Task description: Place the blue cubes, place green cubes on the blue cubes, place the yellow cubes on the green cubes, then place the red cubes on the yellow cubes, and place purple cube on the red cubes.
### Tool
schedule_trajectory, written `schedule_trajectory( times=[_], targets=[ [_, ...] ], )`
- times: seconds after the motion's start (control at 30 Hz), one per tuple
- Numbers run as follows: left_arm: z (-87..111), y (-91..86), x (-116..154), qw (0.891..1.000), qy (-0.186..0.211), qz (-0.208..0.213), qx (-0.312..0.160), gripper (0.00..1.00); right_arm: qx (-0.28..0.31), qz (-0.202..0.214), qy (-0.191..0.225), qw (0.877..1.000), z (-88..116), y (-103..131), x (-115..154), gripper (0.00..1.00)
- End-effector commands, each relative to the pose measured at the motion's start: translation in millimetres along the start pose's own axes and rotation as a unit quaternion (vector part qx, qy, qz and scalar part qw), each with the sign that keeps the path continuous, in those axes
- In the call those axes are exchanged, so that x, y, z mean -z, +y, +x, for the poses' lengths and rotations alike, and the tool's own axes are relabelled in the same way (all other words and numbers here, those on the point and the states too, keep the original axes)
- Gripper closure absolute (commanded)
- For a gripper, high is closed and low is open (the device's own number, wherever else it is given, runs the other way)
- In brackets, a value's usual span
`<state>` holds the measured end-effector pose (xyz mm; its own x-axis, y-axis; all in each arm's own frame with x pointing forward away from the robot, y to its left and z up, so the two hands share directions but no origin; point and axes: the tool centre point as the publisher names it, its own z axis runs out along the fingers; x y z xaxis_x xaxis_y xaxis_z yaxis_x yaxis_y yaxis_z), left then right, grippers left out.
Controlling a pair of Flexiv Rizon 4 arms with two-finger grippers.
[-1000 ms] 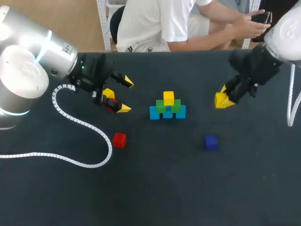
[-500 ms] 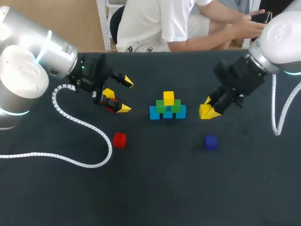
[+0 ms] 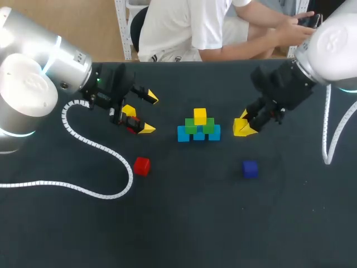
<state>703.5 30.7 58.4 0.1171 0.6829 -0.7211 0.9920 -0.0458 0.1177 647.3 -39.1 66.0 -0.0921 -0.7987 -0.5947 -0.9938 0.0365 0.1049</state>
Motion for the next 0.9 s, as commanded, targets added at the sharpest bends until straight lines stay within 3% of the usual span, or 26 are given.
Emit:
schedule_trajectory(
  times=[0.03,0.33,0.63,0.9],
  targets=[
    [0.0,1.8,-0.3,1.0,0.002,0.002,0.0,0.0,0.0,0.008,0.008,1.0,-3.7,1.6,0.5,1.0],
    [0.0,1.8,-0.3,1.0,0.002,0.002,0.0,0.0,0.023,0.004,0.02,1.0,-21.3,-5.7,0.0,1.0],
    [0.0,1.8,-0.3,1.0,0.002,0.002,0.0,0.0,0.028,-0.005,0.019,0.999,-25.3,-10.5,-6.6,1.0],
    [0.0,1.8,-0.3,1.0,0.002,0.002,0.0,0.0,0.035,0.005,0.053,0.998,-32.3,-17.7,-16.1,1.0]
  ],
)
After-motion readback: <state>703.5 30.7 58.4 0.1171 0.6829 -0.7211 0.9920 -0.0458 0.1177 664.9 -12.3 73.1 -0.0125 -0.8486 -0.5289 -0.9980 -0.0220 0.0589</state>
